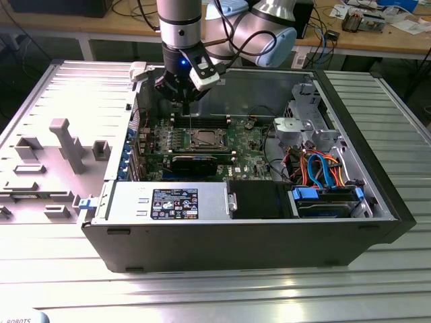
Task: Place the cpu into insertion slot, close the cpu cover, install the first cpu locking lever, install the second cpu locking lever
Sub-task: 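Install the first cpu locking lever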
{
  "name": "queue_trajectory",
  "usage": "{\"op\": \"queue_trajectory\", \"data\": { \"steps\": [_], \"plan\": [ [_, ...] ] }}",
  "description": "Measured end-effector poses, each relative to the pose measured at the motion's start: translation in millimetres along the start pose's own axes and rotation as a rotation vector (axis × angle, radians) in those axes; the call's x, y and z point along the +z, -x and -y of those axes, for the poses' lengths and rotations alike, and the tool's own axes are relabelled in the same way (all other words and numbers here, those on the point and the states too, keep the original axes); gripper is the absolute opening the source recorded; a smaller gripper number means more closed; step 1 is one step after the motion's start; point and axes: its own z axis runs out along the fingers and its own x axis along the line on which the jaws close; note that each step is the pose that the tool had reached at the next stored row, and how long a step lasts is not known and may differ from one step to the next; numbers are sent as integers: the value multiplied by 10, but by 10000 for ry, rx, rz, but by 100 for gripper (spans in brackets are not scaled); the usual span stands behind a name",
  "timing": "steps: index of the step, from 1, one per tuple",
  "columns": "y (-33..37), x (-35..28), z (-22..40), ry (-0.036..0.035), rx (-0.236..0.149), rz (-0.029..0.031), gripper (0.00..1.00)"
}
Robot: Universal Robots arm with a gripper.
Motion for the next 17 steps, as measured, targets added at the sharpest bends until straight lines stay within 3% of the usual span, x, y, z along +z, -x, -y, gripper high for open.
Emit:
{"op": "queue_trajectory", "data": {
  "steps": [14, 17],
  "plan": [
    [69, 28, 7, -15, -1, -2, 11],
    [85, 38, 8, -45, 0, -3, 11]
  ]
}}
